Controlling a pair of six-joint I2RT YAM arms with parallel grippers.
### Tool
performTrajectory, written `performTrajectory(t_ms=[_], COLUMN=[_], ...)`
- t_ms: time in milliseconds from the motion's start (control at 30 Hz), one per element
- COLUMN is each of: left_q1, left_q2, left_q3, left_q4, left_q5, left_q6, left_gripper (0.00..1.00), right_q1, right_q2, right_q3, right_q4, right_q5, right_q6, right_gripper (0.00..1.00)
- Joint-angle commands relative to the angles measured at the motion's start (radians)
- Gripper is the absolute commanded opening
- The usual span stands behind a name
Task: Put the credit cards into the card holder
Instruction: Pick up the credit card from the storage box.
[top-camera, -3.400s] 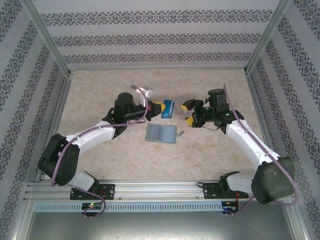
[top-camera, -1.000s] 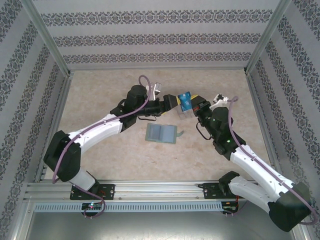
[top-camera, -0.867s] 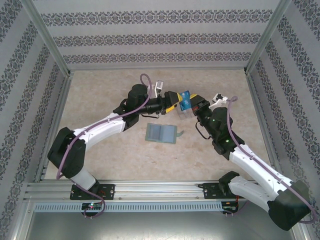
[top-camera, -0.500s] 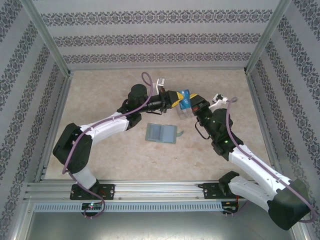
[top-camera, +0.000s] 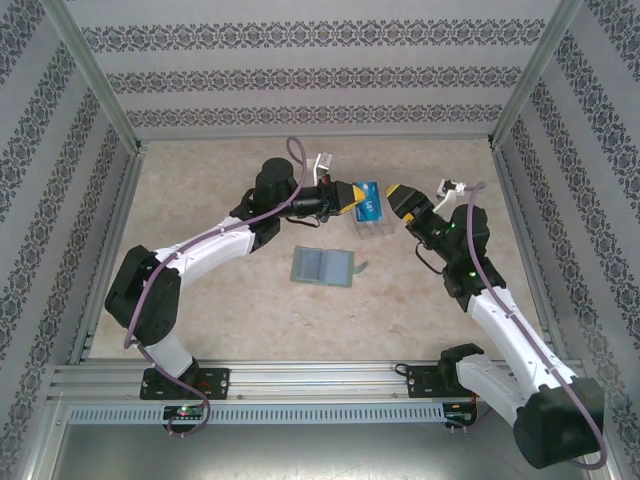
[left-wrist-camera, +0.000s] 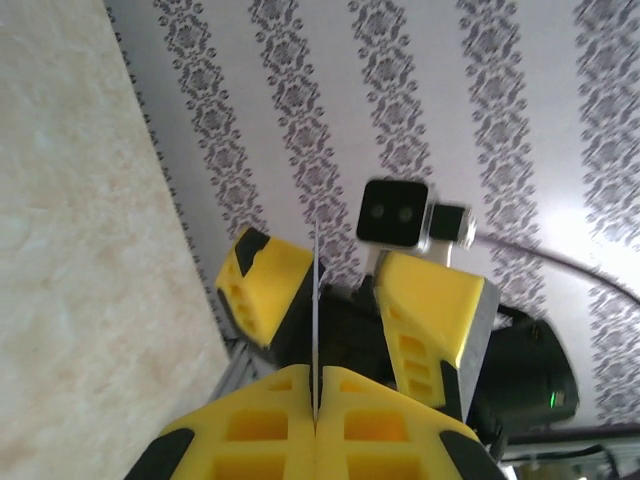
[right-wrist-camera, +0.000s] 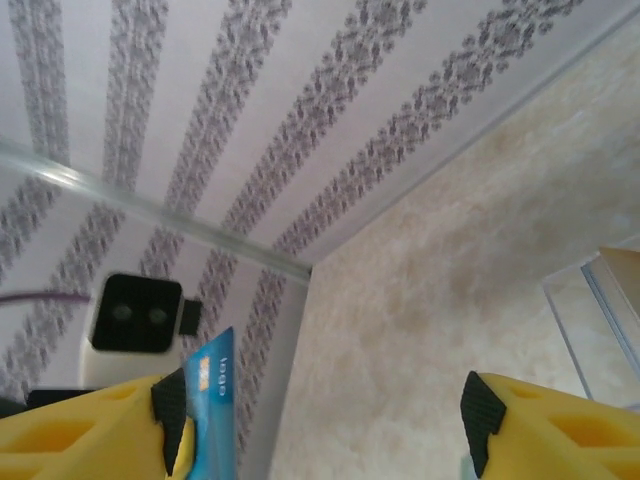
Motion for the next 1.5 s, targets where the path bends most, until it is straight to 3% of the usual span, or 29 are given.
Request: performTrajectory(t_ms=[0, 100, 233, 467, 600, 833, 1033, 1167, 1233, 1333, 1467], left_q1=[0.010, 0.015, 0.018, 0.024, 0.032, 0.040, 0.046, 0.054, 0.059, 0.084, 0.148], left_q2=[-0.049, -0.024, -0.016, -0.011, -0.011, 0.009, 0.015, 0.014, 0.013, -0.004, -0.067], left_q3=[0.071, 0.118, 0.132, 0.135, 0.135, 0.141, 0.141, 0.140, 0.134, 0.099, -0.012], left_q4=[-0.227, -0.296, -0.329, -0.354, -0.350, -0.352, -0.379, -0.401, -0.414, -0.460, -0.526], left_q5=[0.099, 0.175, 0.199, 0.188, 0.182, 0.201, 0.203, 0.202, 0.194, 0.166, 0.091], left_q6=[0.218, 0.257, 0.277, 0.289, 0.290, 0.287, 0.296, 0.309, 0.312, 0.334, 0.380], left_gripper=[0.00, 0.00, 0.00, 0.00, 0.00, 0.00, 0.00, 0.01, 0.18, 0.53, 0.64], right_q1=[-0.050, -0.053, -0.060, -0.048, -0.046, -0.048, -0.049, -0.048, -0.034, 0.025, 0.120], right_q2=[0.072, 0.132, 0.145, 0.182, 0.176, 0.163, 0.137, 0.136, 0.141, 0.163, 0.217], right_q3=[0.069, 0.108, 0.130, 0.137, 0.136, 0.118, 0.081, 0.076, 0.069, 0.048, 0.007], right_q4=[-0.034, -0.028, -0.035, -0.001, -0.017, -0.033, -0.036, -0.037, -0.038, -0.036, -0.095], right_q5=[-0.404, -0.557, -0.610, -0.670, -0.681, -0.689, -0.680, -0.688, -0.670, -0.603, -0.422], right_q6=[-0.102, -0.117, -0.115, -0.056, -0.054, -0.055, -0.052, -0.051, -0.049, -0.050, -0.054], right_gripper=[0.74, 0.73, 0.67, 0.36, 0.45, 0.43, 0.27, 0.10, 0.00, 0.00, 0.00])
